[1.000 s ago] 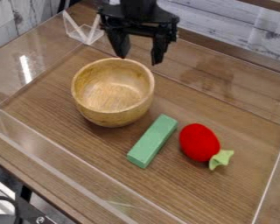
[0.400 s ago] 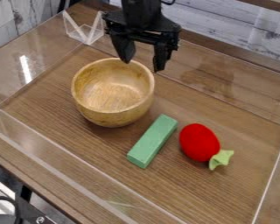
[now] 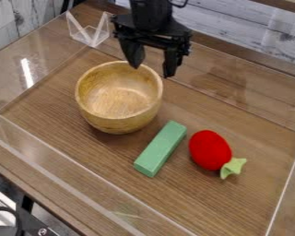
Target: Remove the green object from the brown bowl and put it on the table
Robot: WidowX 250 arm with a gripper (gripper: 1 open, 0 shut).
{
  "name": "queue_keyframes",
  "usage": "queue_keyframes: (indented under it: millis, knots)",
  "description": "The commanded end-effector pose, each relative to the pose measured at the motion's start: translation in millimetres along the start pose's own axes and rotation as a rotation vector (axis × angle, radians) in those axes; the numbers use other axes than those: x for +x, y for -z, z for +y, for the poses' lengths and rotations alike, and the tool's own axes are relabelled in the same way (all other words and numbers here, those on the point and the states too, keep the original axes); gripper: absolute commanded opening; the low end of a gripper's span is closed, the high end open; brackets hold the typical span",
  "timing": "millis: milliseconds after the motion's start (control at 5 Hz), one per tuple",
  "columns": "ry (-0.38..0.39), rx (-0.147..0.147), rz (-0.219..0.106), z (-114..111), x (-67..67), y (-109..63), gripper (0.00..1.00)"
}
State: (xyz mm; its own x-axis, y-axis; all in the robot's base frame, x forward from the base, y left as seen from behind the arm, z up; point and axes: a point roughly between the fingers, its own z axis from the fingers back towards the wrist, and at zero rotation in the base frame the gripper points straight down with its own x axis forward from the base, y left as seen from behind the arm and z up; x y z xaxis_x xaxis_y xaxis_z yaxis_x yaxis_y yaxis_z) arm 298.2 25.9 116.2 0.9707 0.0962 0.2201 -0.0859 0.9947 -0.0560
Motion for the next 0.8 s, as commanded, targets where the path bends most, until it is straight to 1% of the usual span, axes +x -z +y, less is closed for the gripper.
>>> queue_keyframes:
  millis: [0, 200, 400, 600]
  knots:
    - [0.035, 0.000, -0.033, 7.6, 17.1, -12.9, 1.00]
    - [-0.007, 0.011, -0.024, 21.5, 9.9, -8.1, 1.00]
    - [-0.049, 0.016, -0.015, 28.1, -0.3, -3.7, 1.00]
    - [-0.072, 0.017, -0.030, 28.2, -0.5, -3.0, 1.00]
